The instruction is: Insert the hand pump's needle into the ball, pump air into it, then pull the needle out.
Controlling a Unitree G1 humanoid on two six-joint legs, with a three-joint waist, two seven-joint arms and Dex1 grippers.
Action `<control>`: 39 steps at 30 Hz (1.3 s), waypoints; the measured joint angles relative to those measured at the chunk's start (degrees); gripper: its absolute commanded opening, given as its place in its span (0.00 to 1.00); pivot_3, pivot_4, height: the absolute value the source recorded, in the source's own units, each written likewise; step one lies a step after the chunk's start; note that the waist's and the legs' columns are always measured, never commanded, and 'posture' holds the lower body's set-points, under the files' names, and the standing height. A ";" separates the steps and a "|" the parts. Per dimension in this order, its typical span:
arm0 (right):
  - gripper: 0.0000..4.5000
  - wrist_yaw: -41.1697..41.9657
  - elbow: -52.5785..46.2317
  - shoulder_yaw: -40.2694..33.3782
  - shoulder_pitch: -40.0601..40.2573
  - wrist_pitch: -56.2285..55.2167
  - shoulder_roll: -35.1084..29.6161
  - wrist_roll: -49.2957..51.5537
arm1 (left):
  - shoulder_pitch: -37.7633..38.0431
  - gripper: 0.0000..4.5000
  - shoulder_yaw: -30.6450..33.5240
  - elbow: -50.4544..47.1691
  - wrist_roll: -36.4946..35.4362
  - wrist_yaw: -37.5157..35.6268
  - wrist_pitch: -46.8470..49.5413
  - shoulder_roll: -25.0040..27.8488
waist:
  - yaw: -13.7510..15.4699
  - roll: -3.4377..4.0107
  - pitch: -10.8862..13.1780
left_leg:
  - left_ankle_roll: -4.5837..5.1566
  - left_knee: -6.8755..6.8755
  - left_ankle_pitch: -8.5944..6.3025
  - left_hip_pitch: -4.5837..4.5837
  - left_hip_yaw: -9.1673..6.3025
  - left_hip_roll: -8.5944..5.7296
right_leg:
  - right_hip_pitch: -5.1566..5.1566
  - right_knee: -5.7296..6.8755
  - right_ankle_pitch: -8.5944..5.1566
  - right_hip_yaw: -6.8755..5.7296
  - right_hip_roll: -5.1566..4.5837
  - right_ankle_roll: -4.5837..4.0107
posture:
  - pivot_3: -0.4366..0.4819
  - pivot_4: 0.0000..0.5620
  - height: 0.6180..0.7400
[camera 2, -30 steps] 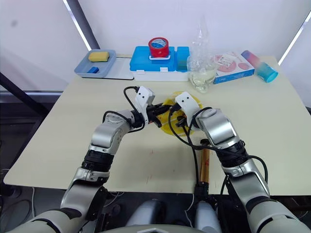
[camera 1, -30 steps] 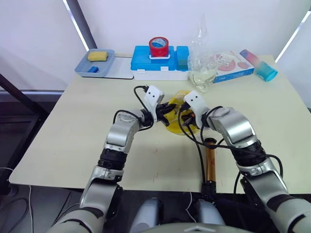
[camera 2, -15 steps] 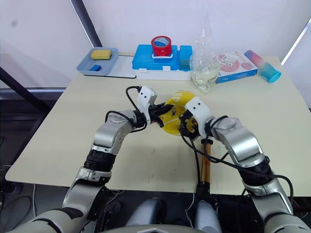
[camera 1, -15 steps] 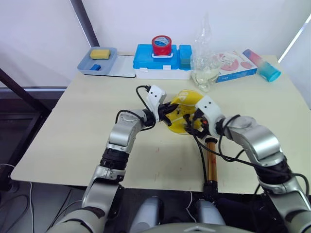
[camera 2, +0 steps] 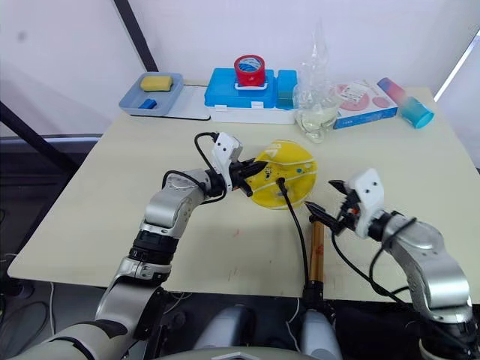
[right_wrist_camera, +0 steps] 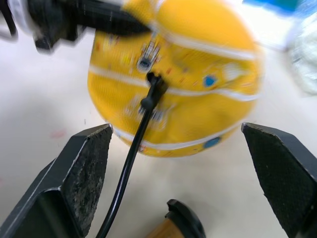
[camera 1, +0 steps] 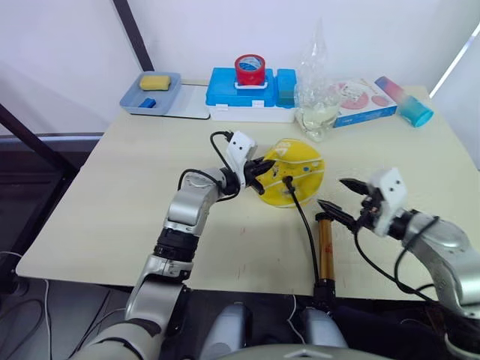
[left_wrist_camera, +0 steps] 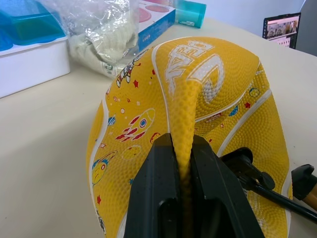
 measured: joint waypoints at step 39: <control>1.00 31.72 18.19 -20.85 21.26 -35.39 -5.00 15.63 | 2.17 0.99 1.63 -8.70 -8.68 -6.87 5.06 8.56 | -0.20 0.21 0.62 | 0.04 0.09 -0.04 0.36 -0.03 0.07 | 0.36 0.10 -0.05 0.38 -0.05 0.03 | 0.48 0.27 0.97</control>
